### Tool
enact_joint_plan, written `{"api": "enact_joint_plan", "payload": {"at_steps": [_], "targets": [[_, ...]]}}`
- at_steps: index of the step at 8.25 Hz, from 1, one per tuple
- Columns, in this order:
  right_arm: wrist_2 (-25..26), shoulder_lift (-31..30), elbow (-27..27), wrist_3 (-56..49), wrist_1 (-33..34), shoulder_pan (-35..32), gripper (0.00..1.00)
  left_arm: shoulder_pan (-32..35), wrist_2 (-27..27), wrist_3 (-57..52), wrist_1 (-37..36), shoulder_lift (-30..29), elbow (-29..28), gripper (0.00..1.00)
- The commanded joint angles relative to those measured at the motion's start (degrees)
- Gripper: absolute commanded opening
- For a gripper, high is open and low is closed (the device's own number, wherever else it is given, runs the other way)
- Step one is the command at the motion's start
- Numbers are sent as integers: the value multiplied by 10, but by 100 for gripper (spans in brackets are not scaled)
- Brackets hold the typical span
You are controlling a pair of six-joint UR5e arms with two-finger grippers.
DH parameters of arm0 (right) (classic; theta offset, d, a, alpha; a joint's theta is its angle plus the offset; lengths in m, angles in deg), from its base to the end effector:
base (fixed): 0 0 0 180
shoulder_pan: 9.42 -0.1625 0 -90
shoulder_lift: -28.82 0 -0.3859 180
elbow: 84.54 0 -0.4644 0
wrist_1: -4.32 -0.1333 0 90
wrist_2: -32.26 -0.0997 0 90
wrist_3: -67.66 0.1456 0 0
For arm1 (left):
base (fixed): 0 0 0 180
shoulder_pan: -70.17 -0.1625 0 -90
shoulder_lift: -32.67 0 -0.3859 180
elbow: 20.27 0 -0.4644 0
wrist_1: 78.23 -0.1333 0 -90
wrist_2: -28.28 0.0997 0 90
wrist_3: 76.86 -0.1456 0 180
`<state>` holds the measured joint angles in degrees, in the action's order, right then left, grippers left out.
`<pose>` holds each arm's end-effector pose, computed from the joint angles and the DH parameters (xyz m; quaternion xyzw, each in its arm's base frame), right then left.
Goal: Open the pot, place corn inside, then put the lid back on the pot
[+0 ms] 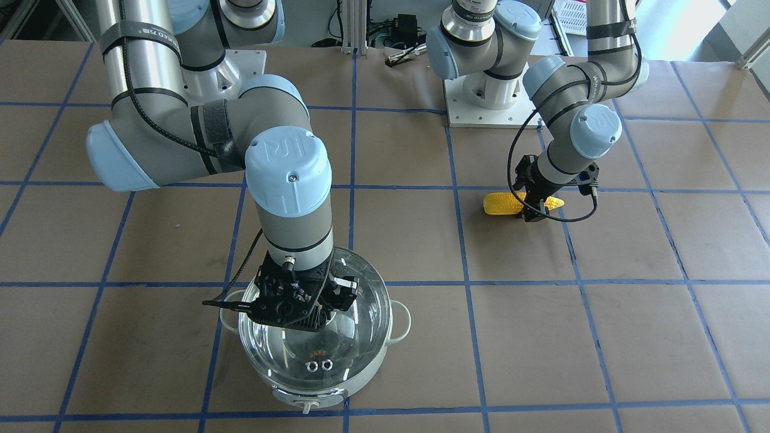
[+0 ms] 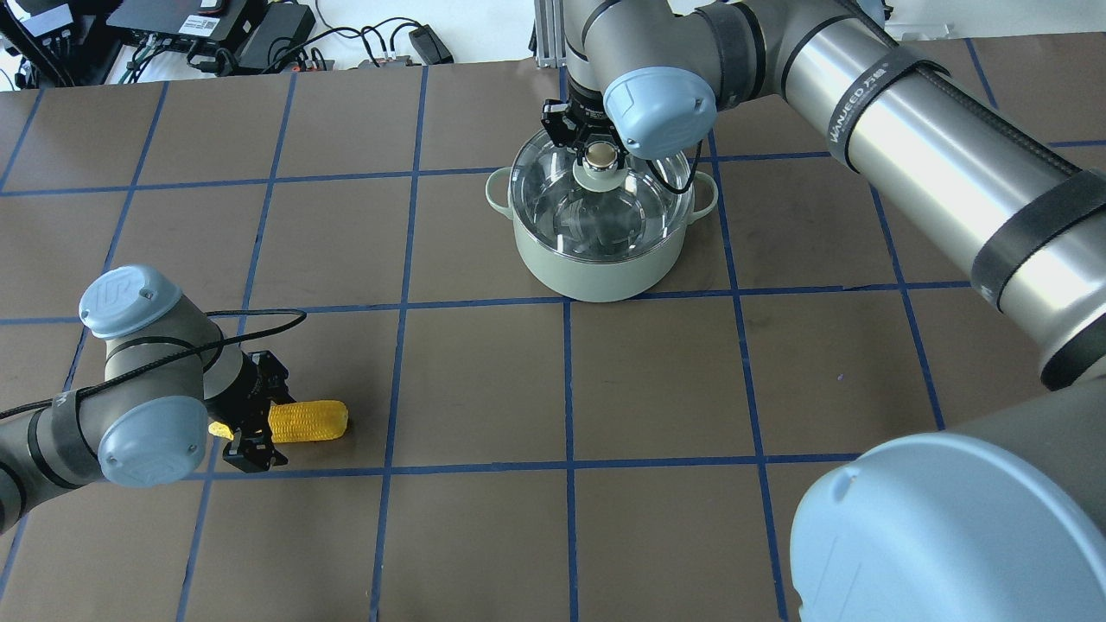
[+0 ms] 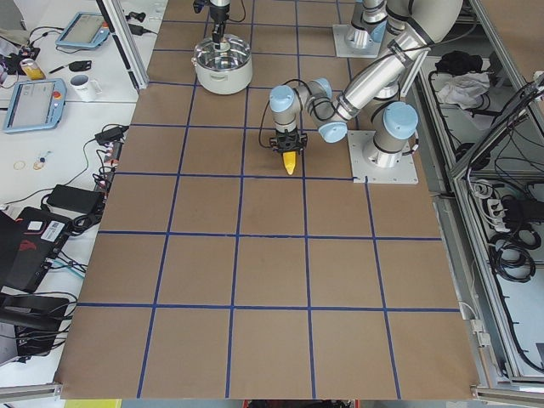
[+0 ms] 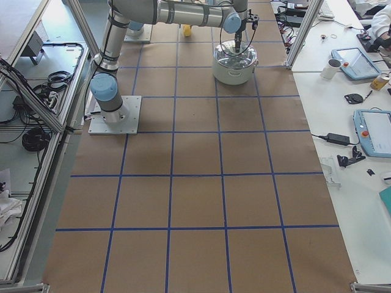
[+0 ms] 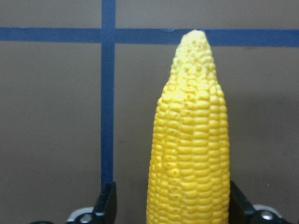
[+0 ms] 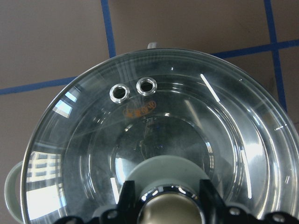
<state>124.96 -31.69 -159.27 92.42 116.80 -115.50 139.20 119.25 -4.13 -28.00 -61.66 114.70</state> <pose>0.3319 -0.6950 0.2547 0.0771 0.9941 -0.0757 0.0031 0.0232 -0.4261 0.0351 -0.7265 0.6820 0.0711 0.0438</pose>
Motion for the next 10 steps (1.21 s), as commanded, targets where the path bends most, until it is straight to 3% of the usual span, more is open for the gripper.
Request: {"api": "enact_joint_plan", "payload": {"at_steps": [1, 3, 4, 6, 8, 10], "targets": [[0, -31, 6, -10, -2, 2, 31, 1, -3, 1, 0, 3, -1, 12], [-1, -85, -5, -33, -22, 5, 31, 1, 3, -5, 5, 6, -7, 0], [0, -116, -12, -41, -65, 14, 31, 2, 4, -6, 5, 8, -20, 0], [-5, -172, -49, -44, -83, 39, 34, 1, 4, -15, 49, 6, -92, 0], [-31, -232, -98, -59, -117, 68, 33, 9, 3, -7, 165, -3, -194, 0], [-31, -271, -110, -150, -188, 142, 33, 46, -1, 20, 177, -12, -270, 0]]}}
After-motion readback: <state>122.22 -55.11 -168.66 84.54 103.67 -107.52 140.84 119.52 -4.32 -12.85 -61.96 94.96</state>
